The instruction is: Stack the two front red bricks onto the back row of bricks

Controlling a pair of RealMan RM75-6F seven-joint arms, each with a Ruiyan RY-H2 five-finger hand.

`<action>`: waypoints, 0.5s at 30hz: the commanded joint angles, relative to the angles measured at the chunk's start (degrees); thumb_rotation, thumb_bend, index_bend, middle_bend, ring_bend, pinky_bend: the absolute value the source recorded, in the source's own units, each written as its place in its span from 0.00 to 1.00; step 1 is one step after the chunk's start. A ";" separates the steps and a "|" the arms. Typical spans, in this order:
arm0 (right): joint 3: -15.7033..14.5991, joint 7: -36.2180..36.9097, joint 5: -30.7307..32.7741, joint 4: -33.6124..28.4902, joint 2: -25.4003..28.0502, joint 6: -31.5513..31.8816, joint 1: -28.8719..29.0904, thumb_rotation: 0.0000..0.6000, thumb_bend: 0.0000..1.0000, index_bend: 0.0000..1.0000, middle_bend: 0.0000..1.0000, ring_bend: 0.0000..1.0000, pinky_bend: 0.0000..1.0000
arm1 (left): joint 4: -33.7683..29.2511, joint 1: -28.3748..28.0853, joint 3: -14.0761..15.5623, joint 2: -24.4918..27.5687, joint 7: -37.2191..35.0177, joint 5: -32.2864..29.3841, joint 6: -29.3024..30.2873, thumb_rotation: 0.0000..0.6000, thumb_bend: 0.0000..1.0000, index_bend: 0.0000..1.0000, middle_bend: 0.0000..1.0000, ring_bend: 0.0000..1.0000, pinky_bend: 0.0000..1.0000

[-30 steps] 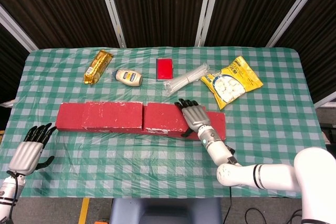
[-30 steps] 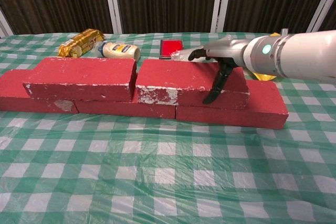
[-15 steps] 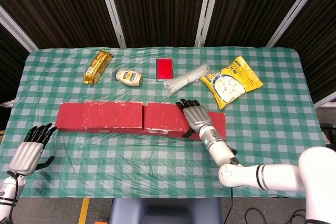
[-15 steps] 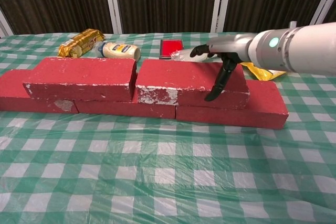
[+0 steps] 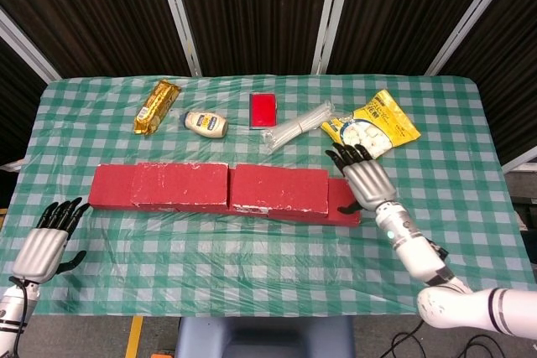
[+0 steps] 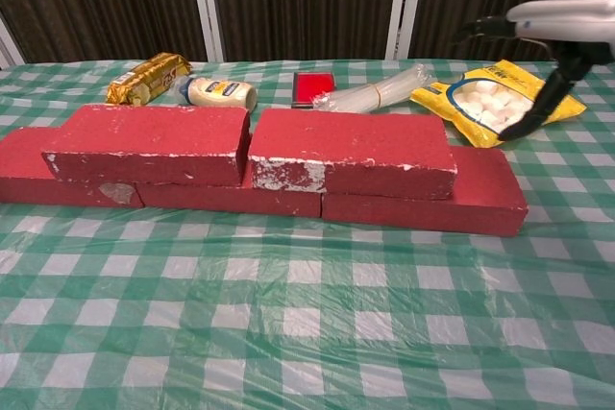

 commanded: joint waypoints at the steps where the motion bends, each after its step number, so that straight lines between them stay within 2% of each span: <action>1: -3.38 3.72 -5.41 3.44 2.52 0.77 -4.45 1.00 0.04 0.23 0.00 0.00 0.07 | -0.03 -0.18 0.02 -0.19 0.20 0.00 -0.35 1.00 0.29 0.00 0.00 0.00 0.01; 6: -3.92 5.08 -5.52 7.06 0.85 -3.05 -5.24 1.00 0.04 0.30 0.00 0.00 0.07 | -0.11 -0.59 0.16 -0.39 -0.01 0.05 -1.29 1.00 0.29 0.00 0.00 0.00 0.01; 15: -2.77 4.15 -5.28 8.79 -3.33 -7.74 -4.21 1.00 0.04 0.27 0.00 0.00 0.06 | 0.11 -0.50 0.10 -0.27 0.48 -0.43 -1.47 1.00 0.30 0.00 0.00 0.00 0.02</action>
